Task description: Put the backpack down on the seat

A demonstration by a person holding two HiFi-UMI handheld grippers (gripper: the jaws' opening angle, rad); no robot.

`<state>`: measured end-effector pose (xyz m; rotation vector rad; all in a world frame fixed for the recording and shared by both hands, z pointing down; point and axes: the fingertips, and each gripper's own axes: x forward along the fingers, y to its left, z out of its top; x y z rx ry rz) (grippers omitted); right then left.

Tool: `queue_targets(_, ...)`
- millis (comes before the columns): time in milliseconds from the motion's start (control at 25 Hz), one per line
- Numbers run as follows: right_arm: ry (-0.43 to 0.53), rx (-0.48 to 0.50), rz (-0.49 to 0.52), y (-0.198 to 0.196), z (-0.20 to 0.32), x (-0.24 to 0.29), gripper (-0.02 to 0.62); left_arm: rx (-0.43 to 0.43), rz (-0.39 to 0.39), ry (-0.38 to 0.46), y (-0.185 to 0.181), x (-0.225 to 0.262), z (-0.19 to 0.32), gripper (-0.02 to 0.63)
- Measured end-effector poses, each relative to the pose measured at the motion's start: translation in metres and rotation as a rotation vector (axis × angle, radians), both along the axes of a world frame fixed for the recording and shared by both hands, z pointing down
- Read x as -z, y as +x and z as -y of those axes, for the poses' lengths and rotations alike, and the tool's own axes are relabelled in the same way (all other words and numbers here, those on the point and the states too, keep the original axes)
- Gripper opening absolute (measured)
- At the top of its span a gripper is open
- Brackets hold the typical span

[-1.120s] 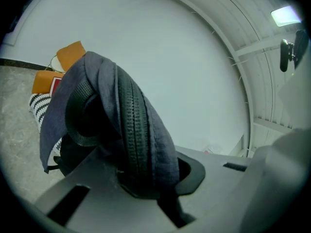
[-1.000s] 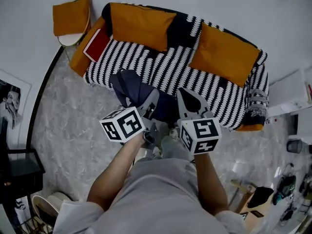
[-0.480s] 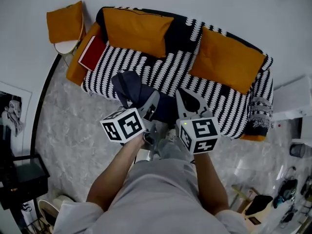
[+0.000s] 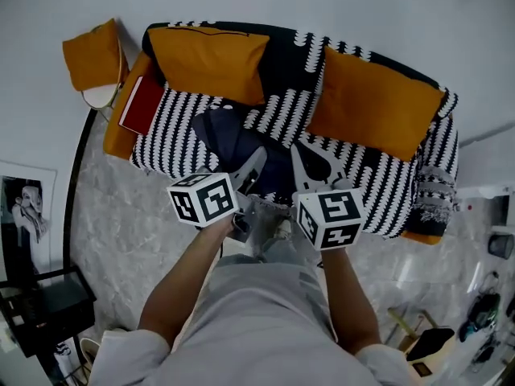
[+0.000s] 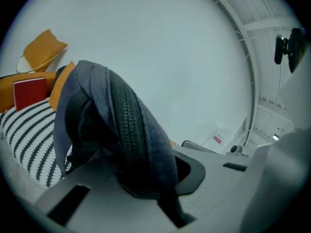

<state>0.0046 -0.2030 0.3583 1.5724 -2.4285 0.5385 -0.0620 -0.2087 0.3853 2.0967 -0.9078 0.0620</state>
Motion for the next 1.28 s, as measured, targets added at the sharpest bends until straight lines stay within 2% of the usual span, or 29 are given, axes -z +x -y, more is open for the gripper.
queue_targets(160, -0.007, -0.034, 0.011, 0.022, 0.023, -0.010, 0.002, -0.113, 0.035, 0.013, 0.026, -0.010, 0.027, 0.009)
queue_targets(280, -0.010, -0.073, 0.025, 0.036, 0.038, -0.016, 0.002, -0.211, 0.047, -0.011, 0.041, -0.018, 0.045, 0.009)
queue_targets(520, -0.032, -0.137, 0.047, 0.054, 0.064, -0.035, 0.002, -0.422, 0.125, -0.022, 0.068, -0.037, 0.067, 0.009)
queue_targets(760, -0.065, -0.219, 0.051, 0.060, 0.100, -0.059, 0.002, -0.598, 0.163, -0.031, 0.076, -0.059, 0.104, 0.009)
queue_targets(1000, -0.082, -0.308, 0.065, 0.060, 0.146, -0.074, 0.002, -0.831, 0.233, -0.002, 0.085, -0.079, 0.140, 0.009)
queue_targets(1280, -0.100, -0.391, 0.082, 0.054, 0.185, -0.094, 0.002, -1.042, 0.307, 0.026, 0.081, -0.105, 0.178, 0.009)
